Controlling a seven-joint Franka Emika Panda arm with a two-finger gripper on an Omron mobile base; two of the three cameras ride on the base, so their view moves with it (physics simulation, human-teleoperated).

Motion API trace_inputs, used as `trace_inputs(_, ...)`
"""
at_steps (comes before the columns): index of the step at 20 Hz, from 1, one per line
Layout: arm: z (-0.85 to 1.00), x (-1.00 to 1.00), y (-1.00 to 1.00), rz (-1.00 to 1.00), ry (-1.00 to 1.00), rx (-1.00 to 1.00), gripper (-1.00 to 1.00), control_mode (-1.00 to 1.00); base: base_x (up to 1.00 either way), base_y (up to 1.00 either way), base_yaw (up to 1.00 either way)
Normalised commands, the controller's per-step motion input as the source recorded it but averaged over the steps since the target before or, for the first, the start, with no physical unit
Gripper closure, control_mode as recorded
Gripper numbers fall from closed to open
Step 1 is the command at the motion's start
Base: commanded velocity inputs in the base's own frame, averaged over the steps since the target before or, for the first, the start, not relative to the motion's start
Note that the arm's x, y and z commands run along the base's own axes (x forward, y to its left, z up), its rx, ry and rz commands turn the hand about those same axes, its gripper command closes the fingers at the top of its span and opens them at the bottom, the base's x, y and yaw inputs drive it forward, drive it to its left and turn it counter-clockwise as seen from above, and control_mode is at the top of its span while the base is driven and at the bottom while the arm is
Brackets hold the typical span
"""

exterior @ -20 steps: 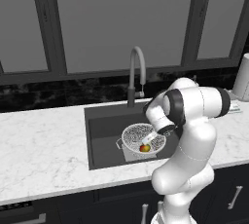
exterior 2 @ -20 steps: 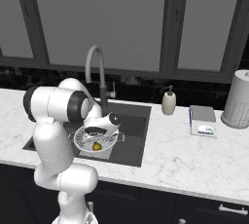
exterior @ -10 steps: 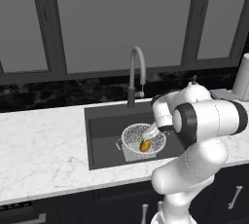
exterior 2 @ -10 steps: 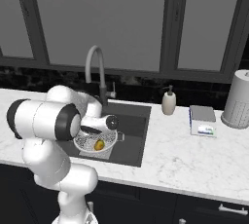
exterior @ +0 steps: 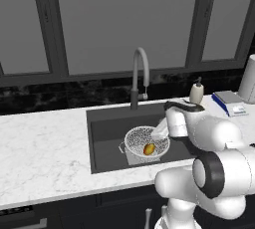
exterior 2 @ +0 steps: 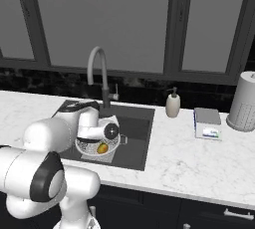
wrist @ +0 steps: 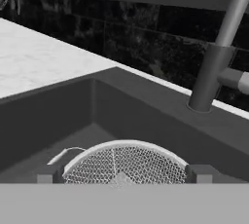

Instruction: Put the colander in the sink, put the mango in the colander, and turn on the sink faucet and pour water over the colander.

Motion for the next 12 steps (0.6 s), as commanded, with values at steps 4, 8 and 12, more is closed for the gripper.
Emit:
trace_inputs(4, 0.84, -0.16, -0.32, 0.0, -0.09, 0.01, -1.0, -1.0, 0.0, 0.0, 0.0)
trace_inputs(8, 0.69, -0.06, -0.5, 0.0, -0.13, 0.07, -1.0, -1.0, 0.0, 0.0, 0.0)
trace_inputs(12, 0.47, 0.0, -0.61, 0.03, -0.14, 0.08, -1.0, -1.0, 0.0, 0.0, 0.0)
